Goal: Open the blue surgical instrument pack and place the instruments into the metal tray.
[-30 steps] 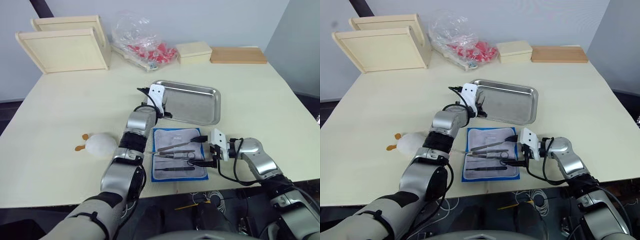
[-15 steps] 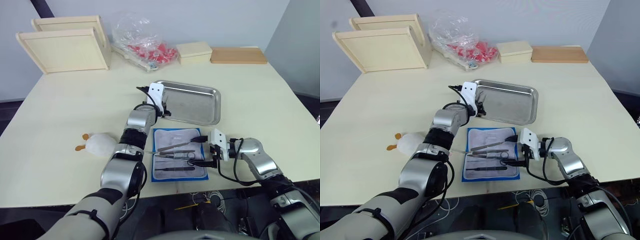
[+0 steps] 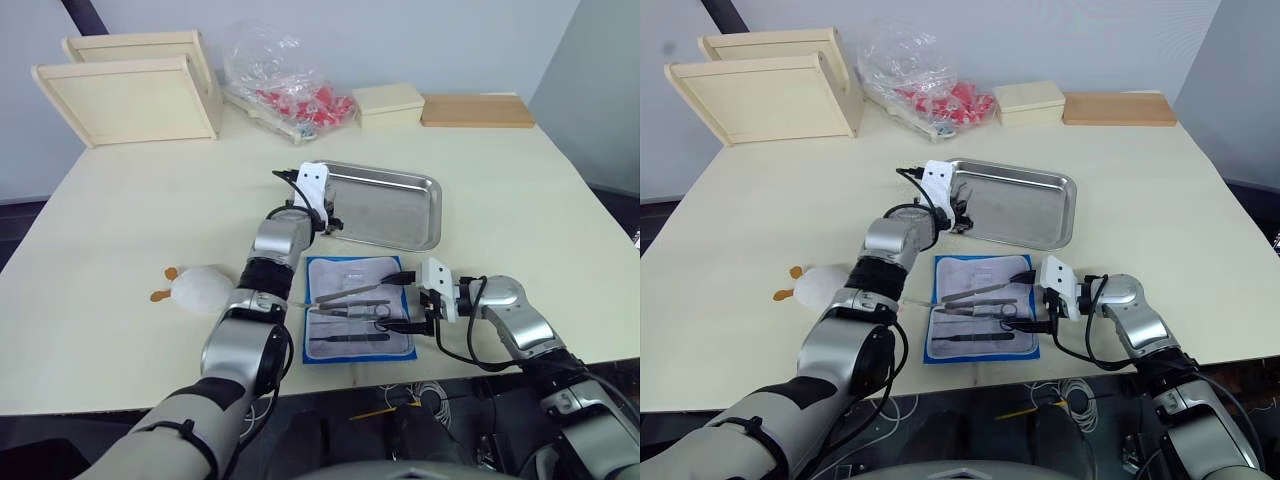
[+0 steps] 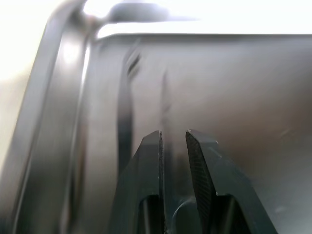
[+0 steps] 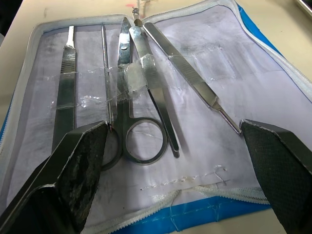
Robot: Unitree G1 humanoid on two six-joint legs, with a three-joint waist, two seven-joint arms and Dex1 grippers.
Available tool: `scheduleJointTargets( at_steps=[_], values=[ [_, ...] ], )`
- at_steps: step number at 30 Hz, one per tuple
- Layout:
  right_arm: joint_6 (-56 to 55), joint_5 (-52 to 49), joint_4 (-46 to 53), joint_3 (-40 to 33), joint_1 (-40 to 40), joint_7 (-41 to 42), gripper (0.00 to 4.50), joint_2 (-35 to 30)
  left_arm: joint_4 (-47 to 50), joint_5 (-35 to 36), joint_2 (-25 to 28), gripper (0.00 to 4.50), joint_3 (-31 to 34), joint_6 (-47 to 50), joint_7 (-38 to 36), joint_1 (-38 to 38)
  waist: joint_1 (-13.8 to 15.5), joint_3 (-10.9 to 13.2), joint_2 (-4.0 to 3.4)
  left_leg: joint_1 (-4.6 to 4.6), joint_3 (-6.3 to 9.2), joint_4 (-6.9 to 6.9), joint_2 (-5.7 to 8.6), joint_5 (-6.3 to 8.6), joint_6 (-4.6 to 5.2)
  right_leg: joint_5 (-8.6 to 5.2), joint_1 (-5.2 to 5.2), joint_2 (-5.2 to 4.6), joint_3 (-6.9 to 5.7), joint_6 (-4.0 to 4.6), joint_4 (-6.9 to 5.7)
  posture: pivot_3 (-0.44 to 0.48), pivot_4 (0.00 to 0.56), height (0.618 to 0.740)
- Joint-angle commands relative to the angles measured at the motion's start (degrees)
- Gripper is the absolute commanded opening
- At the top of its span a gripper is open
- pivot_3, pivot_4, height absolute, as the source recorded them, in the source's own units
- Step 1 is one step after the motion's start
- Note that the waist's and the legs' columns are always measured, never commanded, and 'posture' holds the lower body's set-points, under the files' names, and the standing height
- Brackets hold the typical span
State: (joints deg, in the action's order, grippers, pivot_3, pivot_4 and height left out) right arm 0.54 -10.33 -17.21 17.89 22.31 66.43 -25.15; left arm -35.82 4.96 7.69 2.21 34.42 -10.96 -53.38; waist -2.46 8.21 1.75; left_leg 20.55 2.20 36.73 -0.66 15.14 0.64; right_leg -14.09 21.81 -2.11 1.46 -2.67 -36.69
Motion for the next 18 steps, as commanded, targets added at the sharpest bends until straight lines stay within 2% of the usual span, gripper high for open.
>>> scheduleJointTargets(
  at_steps=[1,4,12,18],
  values=[
    [2.4,6.2,-7.3,3.5,-3.0,-2.4,4.50,-0.7,5.1,0.2,1.5,0.82,-1.5,-5.4,-5.1,0.3,0.0,0.0,-0.01,-0.01,0.00,-0.02,0.00,-0.02,-0.04,0.01,0.00,0.00,0.00,0.02,0.00,0.000,0.150,0.740],
    [2.4,6.2,-7.4,3.4,-3.0,-2.3,4.50,-0.7,6.6,0.3,2.3,0.82,-2.4,-8.3,-8.6,1.2,0.0,0.0,-0.01,-0.03,-0.01,-0.06,0.00,-0.05,-0.13,0.01,0.00,0.00,0.01,0.02,0.00,0.000,0.150,0.740],
    [2.6,5.9,-6.7,3.3,-3.5,-2.2,4.50,-1.0,19.4,2.2,6.8,0.82,-7.1,-16.0,-24.4,9.2,0.0,0.0,-0.02,-0.03,-0.02,-0.08,0.00,-0.05,-0.13,0.07,0.00,-0.01,0.03,0.15,0.01,0.000,0.150,0.740],
    [2.8,5.8,-6.2,3.2,-3.9,-2.1,4.50,-1.1,29.5,7.9,11.6,0.82,-7.5,-14.3,-35.9,16.3,0.1,0.0,-0.04,-0.05,-0.03,-0.14,-0.02,-0.05,-0.12,0.10,-0.01,-0.03,0.05,0.25,0.03,0.000,0.150,0.740]
  ],
)
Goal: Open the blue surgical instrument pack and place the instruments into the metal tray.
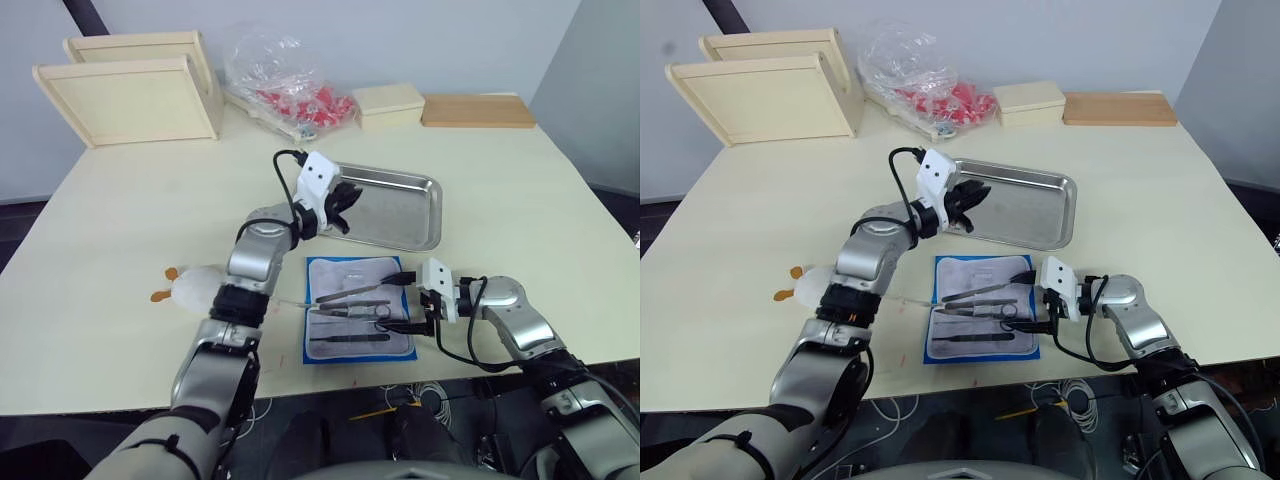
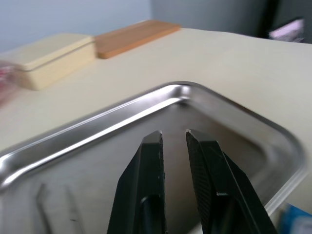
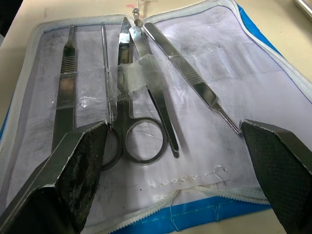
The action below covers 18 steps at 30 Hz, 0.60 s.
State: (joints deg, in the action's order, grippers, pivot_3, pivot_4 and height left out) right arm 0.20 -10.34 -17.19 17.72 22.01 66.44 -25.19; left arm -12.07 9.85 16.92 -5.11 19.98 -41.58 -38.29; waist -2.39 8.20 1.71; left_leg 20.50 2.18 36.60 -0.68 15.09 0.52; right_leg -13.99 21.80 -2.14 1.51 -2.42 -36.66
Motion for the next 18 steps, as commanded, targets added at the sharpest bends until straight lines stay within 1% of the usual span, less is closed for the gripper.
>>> scheduleJointTargets(
  at_steps=[1,3,6,11,12,13,14,15,16,17,18],
  values=[
    [3.2,5.8,-6.2,3.3,-3.6,-2.1,4.50,-1.1,7.1,3.8,3.7,0.82,-0.4,0.4,-7.6,2.4,0.0,0.0,0.01,0.00,0.01,0.00,-0.01,0.00,0.00,-0.01,0.00,0.00,-0.01,0.01,0.00,0.000,0.150,0.740],
    [3.2,5.8,-6.1,3.3,-3.7,-2.1,4.50,-1.1,9.1,4.9,6.3,0.82,-0.7,-0.7,-11.9,4.5,0.0,0.0,-0.01,0.00,0.00,0.00,0.00,0.00,0.01,-0.03,0.00,0.00,-0.01,0.04,0.00,0.000,0.150,0.740],
    [3.1,5.8,-6.0,3.3,-3.8,-2.0,4.50,-1.2,10.3,6.3,11.9,0.82,-0.1,-2.5,-18.9,7.5,0.0,0.0,-0.04,0.00,0.00,-0.01,-0.01,0.00,0.01,-0.07,0.00,0.00,-0.01,0.11,0.01,0.000,0.150,0.740],
    [3.1,5.7,-5.7,3.2,-4.2,-1.7,4.50,-1.6,11.3,8.4,18.7,0.82,0.8,-5.6,-27.6,10.5,0.1,0.0,-0.02,0.01,0.01,-0.02,-0.22,0.00,0.02,-0.18,0.01,-0.02,-0.03,0.21,0.02,0.000,0.150,0.740],
    [3.0,5.7,-5.7,3.1,-4.4,-1.7,4.50,-1.7,11.4,8.8,20.0,1.36,1.2,-6.4,-29.2,11.3,0.1,0.0,-0.03,0.01,0.00,-0.02,-0.25,0.00,0.02,-0.24,0.01,-0.02,-0.03,0.11,0.04,0.000,0.150,0.740],
    [3.0,5.7,-5.6,3.0,-4.5,-1.6,4.50,-1.8,11.4,9.0,21.0,1.46,1.4,-7.0,-30.3,11.9,0.2,0.0,-0.04,0.02,-0.01,-0.03,-0.27,0.00,0.03,-0.26,0.02,-0.03,-0.03,0.09,0.06,0.000,0.150,0.740],
    [3.0,5.7,-5.6,3.0,-4.6,-1.5,4.50,-2.0,11.5,9.3,22.1,1.80,1.6,-7.5,-31.6,12.6,0.2,0.0,-0.05,0.01,-0.02,-0.05,-0.28,0.01,0.03,-0.27,0.02,-0.05,-0.03,0.11,0.06,0.000,0.150,0.740],
    [2.9,5.7,-5.6,3.0,-4.8,-1.4,4.50,-2.1,11.7,9.7,23.1,2.37,1.7,-7.7,-32.8,13.2,0.2,0.0,-0.05,0.01,-0.01,-0.05,-0.28,0.01,0.03,-0.27,0.02,-0.06,-0.04,0.12,0.07,0.000,0.150,0.740],
    [2.9,5.7,-5.5,3.0,-4.8,-1.3,4.50,-2.3,11.9,10.2,24.0,2.77,1.8,-7.9,-33.9,13.7,0.2,0.0,-0.05,0.02,-0.02,-0.06,-0.30,0.01,0.03,-0.28,0.02,-0.09,-0.04,0.14,0.07,0.000,0.150,0.740],
    [2.9,5.7,-5.5,2.9,-4.9,-1.2,4.50,-2.4,12.3,10.9,25.0,3.04,2.0,-7.9,-35.3,14.2,0.2,0.0,-0.06,0.02,-0.02,-0.06,-0.30,0.01,0.03,-0.29,0.02,-0.10,-0.05,0.16,0.07,0.000,0.150,0.740],
    [2.8,5.7,-5.5,2.9,-4.9,-1.1,4.50,-2.5,12.7,11.7,25.9,3.53,2.3,-7.8,-36.6,14.7,0.2,0.0,-0.07,0.02,-0.02,-0.06,-0.30,0.01,0.03,-0.31,0.03,-0.11,-0.06,0.20,0.07,0.000,0.150,0.740]
  ],
)
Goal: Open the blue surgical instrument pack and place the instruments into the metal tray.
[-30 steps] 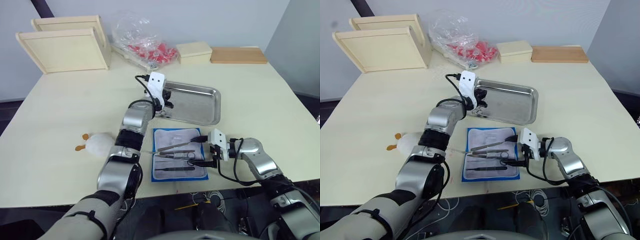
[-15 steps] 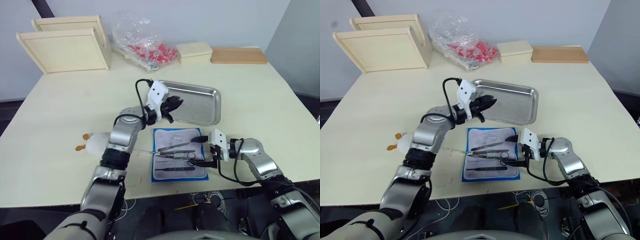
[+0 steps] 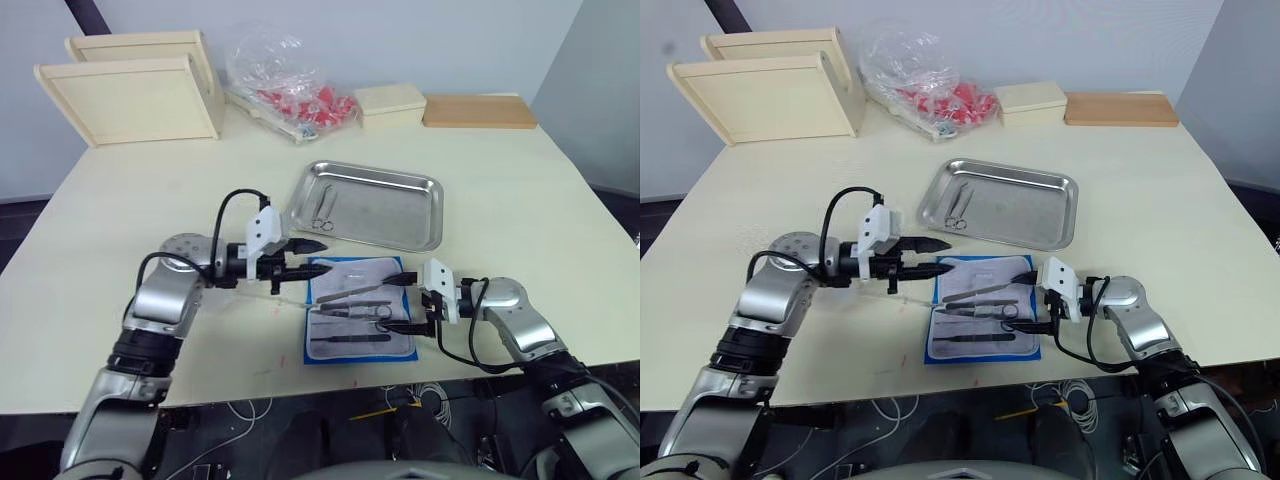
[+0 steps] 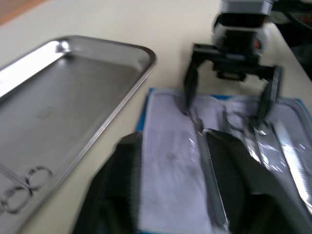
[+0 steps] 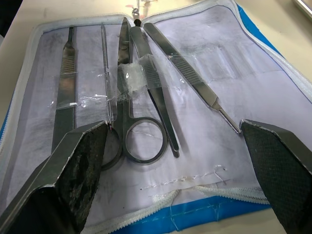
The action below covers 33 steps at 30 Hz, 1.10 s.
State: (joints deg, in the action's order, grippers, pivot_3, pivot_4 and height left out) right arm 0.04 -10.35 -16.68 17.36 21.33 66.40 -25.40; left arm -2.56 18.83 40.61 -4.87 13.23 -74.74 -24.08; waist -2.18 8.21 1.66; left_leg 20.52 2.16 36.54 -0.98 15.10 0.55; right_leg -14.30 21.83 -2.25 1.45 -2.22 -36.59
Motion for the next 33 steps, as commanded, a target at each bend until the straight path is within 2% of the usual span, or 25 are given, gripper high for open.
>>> scheduleJointTargets(
  at_steps=[1,2,11,15,21,33],
  values=[
    [2.9,5.7,-6.1,3.2,-4.3,-0.9,4.50,-2.5,3.6,3.4,3.4,3.96,2.4,-1.1,-4.9,1.1,0.1,0.0,-0.05,0.04,0.00,0.00,-0.01,0.00,0.00,0.00,0.04,-0.02,-0.01,0.01,0.00,0.000,0.150,0.740],
    [2.8,5.7,-6.1,3.2,-4.2,-0.8,4.50,-2.7,3.9,3.9,4.7,4.45,2.7,-1.5,-6.6,1.7,0.1,0.1,-0.07,0.05,0.01,0.00,-0.01,0.00,0.00,0.00,0.05,-0.07,-0.01,0.01,0.00,0.000,0.150,0.740],
    [2.3,5.4,-5.6,3.0,-5.3,0.4,4.50,-4.4,5.3,7.0,13.2,4.45,5.9,-4.8,-16.3,6.0,1.0,0.1,-0.14,0.16,-0.05,-0.01,0.03,0.01,0.01,-0.03,0.19,-0.43,-0.11,0.01,0.08,0.000,0.150,0.740],
    [2.0,4.9,-5.5,2.8,-5.7,0.7,4.50,-4.7,6.4,9.2,15.5,4.45,6.3,-3.6,-17.7,7.2,1.5,0.1,-0.15,0.18,-0.02,-0.01,0.03,0.01,0.02,-0.06,0.19,-0.48,-0.11,-0.03,0.14,0.000,0.150,0.740],
    [1.3,4.1,-5.5,2.5,-5.9,1.3,4.50,-5.2,5.4,9.5,15.8,4.45,5.5,-3.9,-17.1,6.2,1.6,0.1,-0.14,0.24,-0.02,-0.03,0.05,0.02,0.03,-0.06,0.18,-0.50,-0.19,-0.04,0.23,0.000,0.150,0.740],
    [-2.8,3.1,-6.0,1.7,-5.6,5.4,4.50,-6.5,4.3,6.6,11.5,4.45,1.0,-3.7,-14.0,2.4,1.7,0.2,-0.19,0.37,-0.02,-0.05,0.23,0.07,0.12,-0.01,0.18,-0.33,-0.27,0.02,0.37,0.000,0.150,0.740]
  ],
)
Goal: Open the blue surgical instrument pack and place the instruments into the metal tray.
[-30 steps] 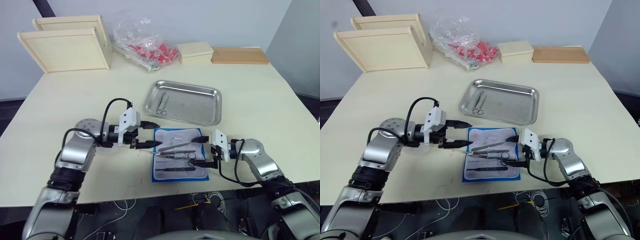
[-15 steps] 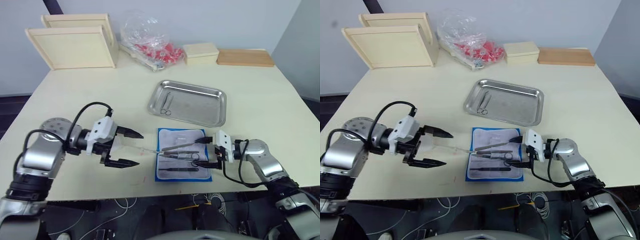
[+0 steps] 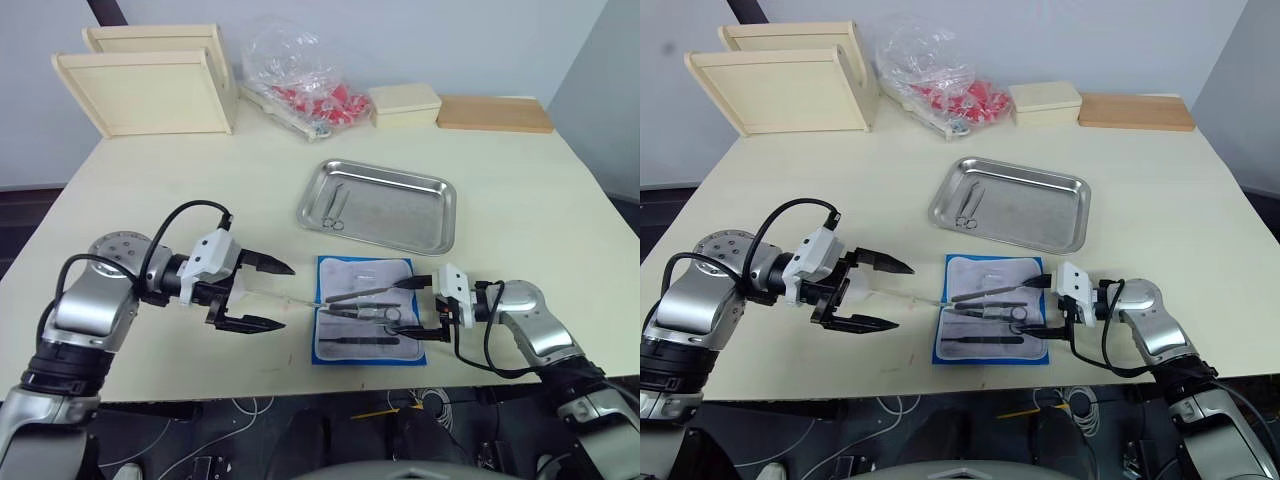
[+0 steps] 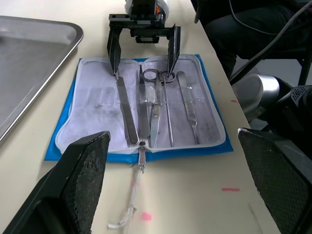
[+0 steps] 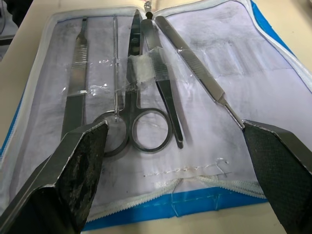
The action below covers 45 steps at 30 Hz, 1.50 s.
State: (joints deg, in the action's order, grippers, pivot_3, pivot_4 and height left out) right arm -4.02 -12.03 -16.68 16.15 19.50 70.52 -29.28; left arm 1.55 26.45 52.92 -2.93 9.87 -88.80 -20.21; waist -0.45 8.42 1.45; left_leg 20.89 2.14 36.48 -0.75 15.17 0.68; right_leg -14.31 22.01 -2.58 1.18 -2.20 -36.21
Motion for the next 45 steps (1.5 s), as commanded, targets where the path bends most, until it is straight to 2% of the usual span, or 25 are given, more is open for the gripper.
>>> scheduleJointTargets(
  at_steps=[1,6,12,17,20,28,37,45],
  values=[
    [1.2,4.7,-6.0,2.9,-3.7,1.6,4.50,-2.6,0.0,-1.6,-1.3,4.45,-1.3,-0.5,0.3,-1.8,0.0,0.0,0.02,0.01,0.00,0.00,0.03,0.00,0.00,0.01,0.00,-0.01,0.00,0.01,0.00,0.000,0.150,0.740],
    [0.8,4.1,-5.7,2.9,-3.8,3.0,4.50,-2.0,-1.6,-4.4,-4.3,4.45,-3.6,-1.3,1.9,-3.8,0.0,0.0,0.08,0.03,0.01,0.00,0.09,0.00,0.02,0.04,-0.03,-0.02,0.00,0.05,0.01,0.000,0.150,0.740],
    [-0.4,5.4,-7.4,3.5,-3.4,2.1,4.50,-0.8,-7.5,-10.5,-10.5,4.45,-7.8,-5.2,5.4,-7.9,-0.1,0.0,0.10,0.01,0.03,-0.01,0.13,0.00,0.02,0.06,-0.06,-0.01,-0.03,0.07,-0.01,0.000,0.150,0.740],
    [-0.8,5.7,-7.9,3.6,-3.1,1.6,4.50,-0.2,-13.8,-15.3,-14.9,2.92,-10.8,-9.1,7.4,-11.3,-0.3,-0.1,0.13,-0.09,0.03,0.00,0.15,0.00,0.02,0.07,-0.20,0.03,-0.06,0.09,-0.01,0.000,0.150,0.740],
    [-0.6,5.7,-7.6,3.8,-3.3,1.2,4.50,0.2,-16.9,-17.4,-17.1,1.44,-11.9,-10.8,8.6,-12.9,-0.3,-0.1,0.13,-0.12,0.04,0.00,0.16,0.00,0.02,0.08,-0.22,0.06,-0.06,0.07,-0.01,0.000,0.150,0.740],
    [-0.4,5.7,-7.0,3.7,-3.7,0.5,4.50,0.6,-21.6,-19.7,-20.7,1.44,-13.4,-12.8,8.7,-14.4,-0.5,-0.1,0.14,-0.16,0.06,0.00,0.16,0.00,0.02,0.19,-0.24,0.12,-0.04,-0.10,-0.03,0.000,0.150,0.740],
    [-0.5,5.8,-7.4,3.7,-3.6,-0.1,4.50,1.0,-25.0,-23.5,-21.0,1.44,-14.7,-13.7,10.8,-12.3,-0.5,-0.1,0.15,-0.19,0.10,0.00,0.15,0.00,0.02,0.19,-0.24,0.15,-0.04,-0.09,-0.08,0.000,0.150,0.740],
    [-0.7,6.1,-7.8,3.8,-3.4,-0.6,4.50,1.2,-23.1,-23.5,-20.5,1.44,-14.5,-12.4,11.4,-10.1,-0.5,-0.2,0.10,-0.24,0.09,0.00,0.10,0.00,0.02,0.19,-0.27,0.15,-0.02,-0.09,-0.11,0.000,0.150,0.740]
  ],
)
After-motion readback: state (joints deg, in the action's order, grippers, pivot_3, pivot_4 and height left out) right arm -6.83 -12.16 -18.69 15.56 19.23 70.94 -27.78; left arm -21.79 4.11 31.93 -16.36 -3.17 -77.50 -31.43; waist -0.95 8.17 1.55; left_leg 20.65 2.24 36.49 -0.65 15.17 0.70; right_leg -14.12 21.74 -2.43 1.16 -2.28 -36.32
